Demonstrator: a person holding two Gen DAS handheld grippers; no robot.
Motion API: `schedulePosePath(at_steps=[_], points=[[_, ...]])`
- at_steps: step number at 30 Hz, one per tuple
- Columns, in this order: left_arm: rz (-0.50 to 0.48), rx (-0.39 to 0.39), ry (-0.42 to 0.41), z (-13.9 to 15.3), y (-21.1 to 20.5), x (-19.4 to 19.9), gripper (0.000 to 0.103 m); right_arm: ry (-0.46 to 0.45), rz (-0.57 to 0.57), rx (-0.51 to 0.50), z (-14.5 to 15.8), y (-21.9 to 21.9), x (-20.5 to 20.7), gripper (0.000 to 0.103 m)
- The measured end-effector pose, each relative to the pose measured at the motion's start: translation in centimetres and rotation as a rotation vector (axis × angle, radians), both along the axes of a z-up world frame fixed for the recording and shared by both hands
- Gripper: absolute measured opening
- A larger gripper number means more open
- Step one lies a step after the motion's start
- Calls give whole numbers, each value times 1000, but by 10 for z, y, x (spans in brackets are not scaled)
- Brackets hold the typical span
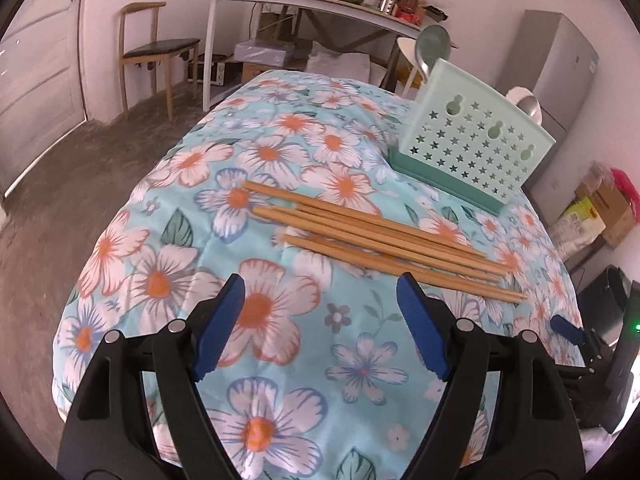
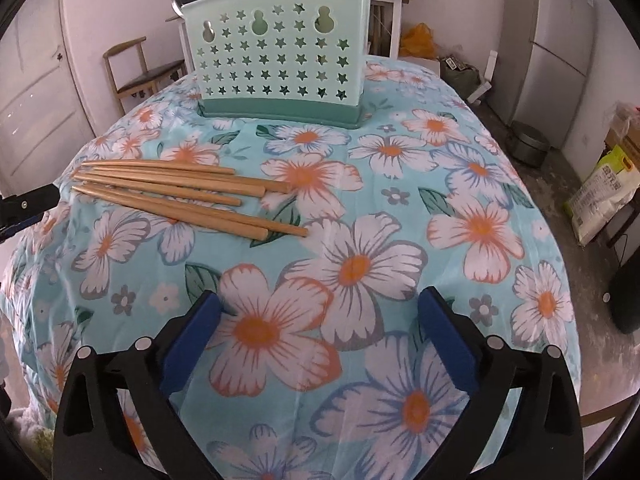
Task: Organize utensils
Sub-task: 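Grasp the wooden chopsticks with the left tool and lift them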
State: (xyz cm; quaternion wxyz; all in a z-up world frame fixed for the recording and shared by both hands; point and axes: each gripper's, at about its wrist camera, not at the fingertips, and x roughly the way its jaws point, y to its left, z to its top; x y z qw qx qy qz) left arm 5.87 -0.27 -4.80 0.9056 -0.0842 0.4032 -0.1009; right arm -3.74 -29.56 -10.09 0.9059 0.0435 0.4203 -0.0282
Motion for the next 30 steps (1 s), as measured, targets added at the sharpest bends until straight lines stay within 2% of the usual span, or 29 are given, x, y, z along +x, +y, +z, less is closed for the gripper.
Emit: schedulePosePath(at_steps=[5, 8, 12, 15, 23, 24, 28, 30], points=[[-22, -68, -3, 1, 4, -5, 74, 2, -3, 13, 0, -1, 2, 97], [-57, -121, 4, -3, 2, -7, 69, -6, -8, 16, 0, -1, 1, 97], [-101, -196, 57, -11, -5, -2, 57, -30, -12, 19, -2, -1, -1, 97], [-76, -301, 106, -19, -1, 7, 51, -40, -12, 21, -2, -2, -3, 97], [7, -516, 175, -42, 10, 29, 39, -52, 0, 28, -2, -2, -3, 97], [23, -541, 185, -45, 11, 33, 35, -54, 0, 28, -2, -2, -3, 97], [70, -601, 222, -53, 17, 44, 18, -59, -1, 29, -3, -2, -4, 97], [83, -620, 233, -56, 20, 45, 17, -59, 0, 28, -3, -2, -4, 97]])
